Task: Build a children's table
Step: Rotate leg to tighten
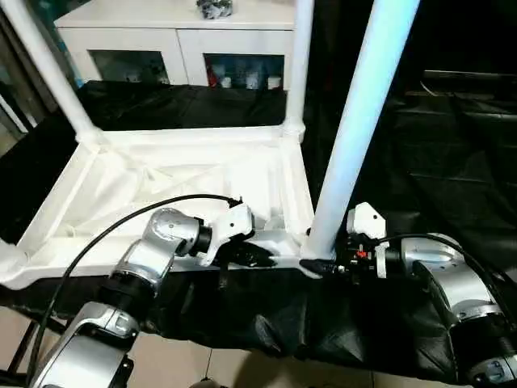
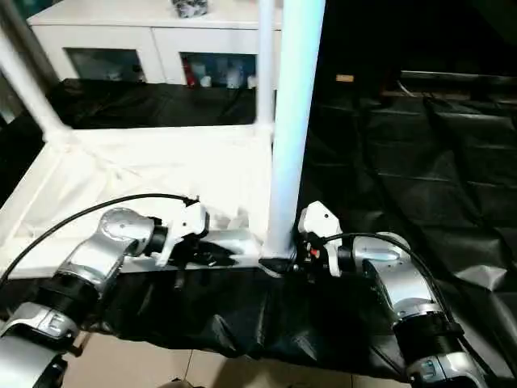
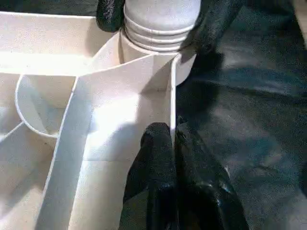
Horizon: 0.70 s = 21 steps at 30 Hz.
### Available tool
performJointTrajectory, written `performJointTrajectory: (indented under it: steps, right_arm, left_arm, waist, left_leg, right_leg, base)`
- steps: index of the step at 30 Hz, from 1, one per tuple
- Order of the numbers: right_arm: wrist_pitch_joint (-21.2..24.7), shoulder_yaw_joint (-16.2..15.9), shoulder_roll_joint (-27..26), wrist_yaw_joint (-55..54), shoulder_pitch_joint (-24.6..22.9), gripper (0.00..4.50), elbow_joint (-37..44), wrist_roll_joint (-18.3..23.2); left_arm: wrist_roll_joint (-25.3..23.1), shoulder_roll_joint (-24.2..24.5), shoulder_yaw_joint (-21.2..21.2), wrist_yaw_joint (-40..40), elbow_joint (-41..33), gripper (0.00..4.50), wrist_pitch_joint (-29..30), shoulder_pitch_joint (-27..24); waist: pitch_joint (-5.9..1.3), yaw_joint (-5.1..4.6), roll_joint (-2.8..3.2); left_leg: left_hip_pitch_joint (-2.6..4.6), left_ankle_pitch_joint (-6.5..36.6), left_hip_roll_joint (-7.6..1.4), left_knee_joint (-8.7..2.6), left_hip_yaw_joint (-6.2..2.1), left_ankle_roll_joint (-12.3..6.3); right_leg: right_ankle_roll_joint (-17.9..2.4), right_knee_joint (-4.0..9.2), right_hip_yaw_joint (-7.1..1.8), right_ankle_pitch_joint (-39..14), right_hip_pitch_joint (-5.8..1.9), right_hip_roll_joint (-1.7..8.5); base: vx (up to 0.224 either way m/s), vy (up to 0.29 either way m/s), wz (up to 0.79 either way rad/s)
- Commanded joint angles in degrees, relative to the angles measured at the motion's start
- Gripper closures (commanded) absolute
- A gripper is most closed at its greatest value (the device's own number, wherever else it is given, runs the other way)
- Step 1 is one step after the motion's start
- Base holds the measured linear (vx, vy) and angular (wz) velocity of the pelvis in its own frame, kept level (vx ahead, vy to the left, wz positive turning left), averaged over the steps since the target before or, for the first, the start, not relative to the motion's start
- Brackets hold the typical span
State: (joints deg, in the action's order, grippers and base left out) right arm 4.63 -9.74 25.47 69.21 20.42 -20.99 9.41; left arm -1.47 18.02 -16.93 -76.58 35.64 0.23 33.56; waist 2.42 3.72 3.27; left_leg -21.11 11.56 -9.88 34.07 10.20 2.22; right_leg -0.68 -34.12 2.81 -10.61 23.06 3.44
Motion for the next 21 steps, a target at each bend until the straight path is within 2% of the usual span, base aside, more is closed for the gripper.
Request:
performJointTrajectory:
  steps: [1, 4, 8, 10, 14, 15, 17, 18, 19, 21]
  right_arm:
    - [0.1, -1.3, 0.1, 2.0, 1.0, 1.50, 0.1, 1.1]
    - [0.1, -2.1, 0.5, 3.2, 0.8, 1.76, 0.2, 1.2]
    - [0.3, -2.0, 0.4, 3.4, 0.2, 1.82, 0.8, 1.2]
    - [0.9, -1.0, -0.6, 0.8, -0.8, 1.83, 1.7, 1.3]
    - [2.6, 3.3, -6.3, -12.2, -1.0, 1.84, 1.0, 1.2]
    - [2.8, 3.9, -7.3, -14.6, -1.0, 1.84, 0.9, 1.0]
    - [2.8, 4.0, -8.8, -18.3, -1.3, 1.84, 0.7, -0.2]
    - [2.4, 3.5, -11.4, -24.1, -2.1, 1.84, 0.5, -2.5]
    - [3.0, 3.5, -13.1, -27.6, -2.3, 1.84, 0.2, -3.5]
    - [3.2, 3.5, -14.7, -30.5, -2.5, 1.84, 0.0, -4.3]
  left_arm:
    - [1.7, 0.0, -0.5, -1.2, -1.1, 4.50, 0.1, -0.3]
    - [1.7, 0.3, -0.6, -1.7, -0.6, 4.50, -0.2, 0.0]
    - [1.4, 0.2, -0.3, -1.2, -0.1, 4.50, -0.5, 0.3]
    - [0.6, -0.4, 0.2, 1.7, 1.0, 4.50, -1.2, 0.6]
    - [-2.5, -3.0, 1.0, 12.7, 4.8, 4.50, -2.0, 2.4]
    - [-3.0, -3.6, 1.2, 14.8, 5.4, 4.50, -2.0, 2.7]
    - [-3.0, -5.0, 1.6, 17.4, 5.8, 4.50, -1.3, 3.1]
    - [-3.5, -7.7, 2.0, 22.4, 6.3, 4.50, 0.0, 3.9]
    - [-3.7, -9.2, 2.0, 24.1, 6.5, 4.50, 0.6, 4.2]
    - [-4.1, -10.5, 1.8, 26.0, 6.6, 4.50, 1.0, 4.3]
  waist:
    - [-3.51, 0.23, -1.36]
    - [-3.54, 0.31, -1.26]
    - [-3.48, 0.34, -1.32]
    - [-3.50, 0.37, -1.36]
    - [-3.41, 0.27, -1.40]
    - [-3.34, -0.06, -1.43]
    - [-3.23, -0.24, -1.44]
    - [-3.27, -0.36, -1.41]
    - [-3.26, -0.50, -1.25]
    - [-3.30, -0.56, -1.44]
  left_leg:
    - [0.24, 5.4, -3.48, -3.37, -0.81, -7.27]
    - [0.26, 5.4, -3.47, -3.34, -0.83, -7.07]
    - [0.25, 5.6, -3.43, -3.36, -0.82, -6.89]
    - [0.20, 5.4, -3.38, -3.32, -0.82, -6.85]
    - [0.28, 6.4, -3.28, -3.50, -0.90, -5.59]
    - [0.38, 7.7, -3.08, -3.62, -1.03, -4.20]
    - [0.40, 8.1, -3.11, -3.70, -1.01, -3.51]
    - [0.43, 7.9, -3.14, -3.75, -1.06, -3.18]
    - [0.49, 7.6, -3.12, -3.75, -1.03, -2.98]
    - [0.42, 7.4, -2.95, -3.74, -1.03, -2.98]
  right_leg:
    - [-15.4, 3.21, -2.37, -6.5, -3.13, 4.81]
    - [-15.5, 3.18, -2.35, -6.3, -3.19, 4.89]
    - [-15.3, 3.29, -2.34, -6.8, -3.20, 4.86]
    - [-15.3, 3.27, -2.34, -6.6, -3.22, 4.79]
    - [-14.3, 3.58, -2.33, -9.5, -3.13, 4.82]
    - [-13.6, 3.97, -2.31, -12.3, -3.10, 4.93]
    - [-12.9, 4.09, -2.42, -13.5, -3.00, 4.89]
    - [-12.7, 4.09, -2.45, -13.4, -2.98, 4.88]
    - [-12.8, 4.11, -2.52, -12.5, -2.84, 4.79]
    - [-12.6, 4.13, -2.55, -12.5, -3.04, 4.86]
  base:
    - [0.000, 0.000, 0.00]
    - [0.000, 0.000, 0.00]
    - [0.000, 0.000, 0.00]
    - [0.000, 0.000, 0.00]
    - [0.000, 0.000, 0.00]
    - [0.000, 0.000, 0.00]
    - [0.000, 0.000, 0.00]
    - [0.000, 0.000, 0.00]
    - [0.000, 0.000, 0.00]
    - [0.000, 0.000, 0.00]
